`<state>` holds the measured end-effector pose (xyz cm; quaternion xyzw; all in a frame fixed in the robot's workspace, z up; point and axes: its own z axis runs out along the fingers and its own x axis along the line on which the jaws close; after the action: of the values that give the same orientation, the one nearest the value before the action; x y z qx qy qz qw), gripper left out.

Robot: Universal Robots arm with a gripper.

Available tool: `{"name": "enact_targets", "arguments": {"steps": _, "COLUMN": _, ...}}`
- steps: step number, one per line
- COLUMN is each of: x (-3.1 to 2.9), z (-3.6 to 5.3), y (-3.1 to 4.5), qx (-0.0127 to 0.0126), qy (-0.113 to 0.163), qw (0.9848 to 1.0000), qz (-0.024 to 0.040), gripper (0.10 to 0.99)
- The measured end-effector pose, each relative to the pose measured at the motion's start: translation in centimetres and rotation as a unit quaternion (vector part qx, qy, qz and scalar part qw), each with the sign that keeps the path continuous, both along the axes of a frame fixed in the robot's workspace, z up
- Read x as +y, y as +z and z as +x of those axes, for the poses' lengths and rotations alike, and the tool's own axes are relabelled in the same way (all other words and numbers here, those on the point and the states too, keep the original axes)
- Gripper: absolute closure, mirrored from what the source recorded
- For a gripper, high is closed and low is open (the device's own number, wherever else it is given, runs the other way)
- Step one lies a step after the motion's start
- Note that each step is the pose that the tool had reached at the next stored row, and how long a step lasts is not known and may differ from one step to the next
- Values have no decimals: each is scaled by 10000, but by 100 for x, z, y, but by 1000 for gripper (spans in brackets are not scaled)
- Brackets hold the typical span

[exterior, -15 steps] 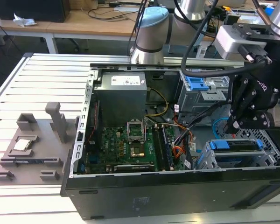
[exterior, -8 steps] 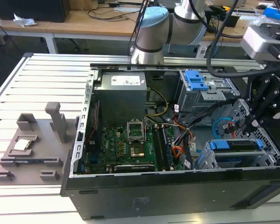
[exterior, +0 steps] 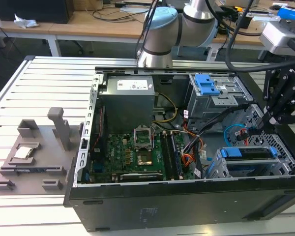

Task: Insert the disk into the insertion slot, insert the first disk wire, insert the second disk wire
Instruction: 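Insert the first disk wire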

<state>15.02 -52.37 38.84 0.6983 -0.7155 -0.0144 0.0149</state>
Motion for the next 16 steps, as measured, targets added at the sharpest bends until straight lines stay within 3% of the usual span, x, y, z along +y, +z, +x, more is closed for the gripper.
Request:
{"name": "enact_targets", "arguments": {"steps": 1, "x": 31, "z": 25, "y": -10, "qx": 5, "qy": 0, "qw": 10000, "qz": 0, "gripper": 980}}
{"name": "enact_targets", "arguments": {"steps": 2, "x": 81, "z": 72, "y": -65, "qx": 26, "qy": 0, "qw": 10000, "qz": 0, "gripper": 980}}
{"name": "enact_targets", "arguments": {"steps": 6, "x": 97, "z": 130, "y": -110, "qx": 45, "qy": -1, "qw": 10000, "qz": -2, "gripper": 980}}
{"name": "enact_targets", "arguments": {"steps": 16, "x": 97, "z": 130, "y": -115, "qx": 46, "qy": 0, "qw": 10000, "qz": 0, "gripper": 973}}
